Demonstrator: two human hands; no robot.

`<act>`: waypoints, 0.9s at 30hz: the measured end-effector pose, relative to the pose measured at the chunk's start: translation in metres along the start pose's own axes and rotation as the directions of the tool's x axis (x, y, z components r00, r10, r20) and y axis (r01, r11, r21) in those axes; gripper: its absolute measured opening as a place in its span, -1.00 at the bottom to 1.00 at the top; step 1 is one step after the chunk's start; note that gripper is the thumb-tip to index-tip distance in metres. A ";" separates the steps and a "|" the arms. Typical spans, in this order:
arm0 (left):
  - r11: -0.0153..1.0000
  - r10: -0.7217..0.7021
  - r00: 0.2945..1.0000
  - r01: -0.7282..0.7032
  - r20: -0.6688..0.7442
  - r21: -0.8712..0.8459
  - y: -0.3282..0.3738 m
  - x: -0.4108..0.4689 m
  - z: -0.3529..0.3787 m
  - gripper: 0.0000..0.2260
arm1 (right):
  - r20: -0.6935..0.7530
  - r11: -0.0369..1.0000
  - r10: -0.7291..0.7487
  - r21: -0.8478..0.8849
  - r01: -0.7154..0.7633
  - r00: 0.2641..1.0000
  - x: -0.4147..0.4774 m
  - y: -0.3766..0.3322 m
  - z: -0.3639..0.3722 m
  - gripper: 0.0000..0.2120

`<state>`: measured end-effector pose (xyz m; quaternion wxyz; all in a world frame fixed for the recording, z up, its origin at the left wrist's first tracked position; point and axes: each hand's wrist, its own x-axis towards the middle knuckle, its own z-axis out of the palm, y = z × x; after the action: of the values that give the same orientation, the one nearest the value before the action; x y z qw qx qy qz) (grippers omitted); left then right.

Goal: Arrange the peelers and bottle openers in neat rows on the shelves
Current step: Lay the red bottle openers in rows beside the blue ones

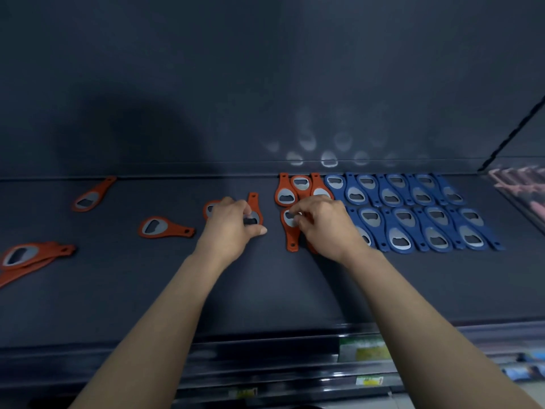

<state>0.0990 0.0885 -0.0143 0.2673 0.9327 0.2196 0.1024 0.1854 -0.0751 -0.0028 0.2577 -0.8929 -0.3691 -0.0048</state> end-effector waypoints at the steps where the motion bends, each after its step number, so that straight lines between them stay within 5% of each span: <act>1: 1.000 0.005 1.000 -0.005 -0.007 -0.002 0.000 0.003 0.001 -0.64 | 0.007 1.000 0.007 -0.011 -0.007 1.000 0.002 0.001 0.000 -0.81; 12: 0.980 0.113 0.978 -0.139 0.175 0.145 -0.008 0.027 -0.002 -0.68 | 0.055 0.995 0.039 -0.097 -0.034 0.998 0.028 0.013 0.003 -0.76; 27: 0.945 0.119 0.988 -0.142 0.096 0.294 0.000 0.048 0.007 -0.77 | 0.168 0.993 -0.027 -0.111 0.047 0.985 0.049 0.019 0.013 -0.77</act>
<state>0.1435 0.1074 -0.0163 0.1237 0.9781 0.1600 0.0495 0.2314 -0.0482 -0.0133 0.1741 -0.8965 -0.4050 0.0437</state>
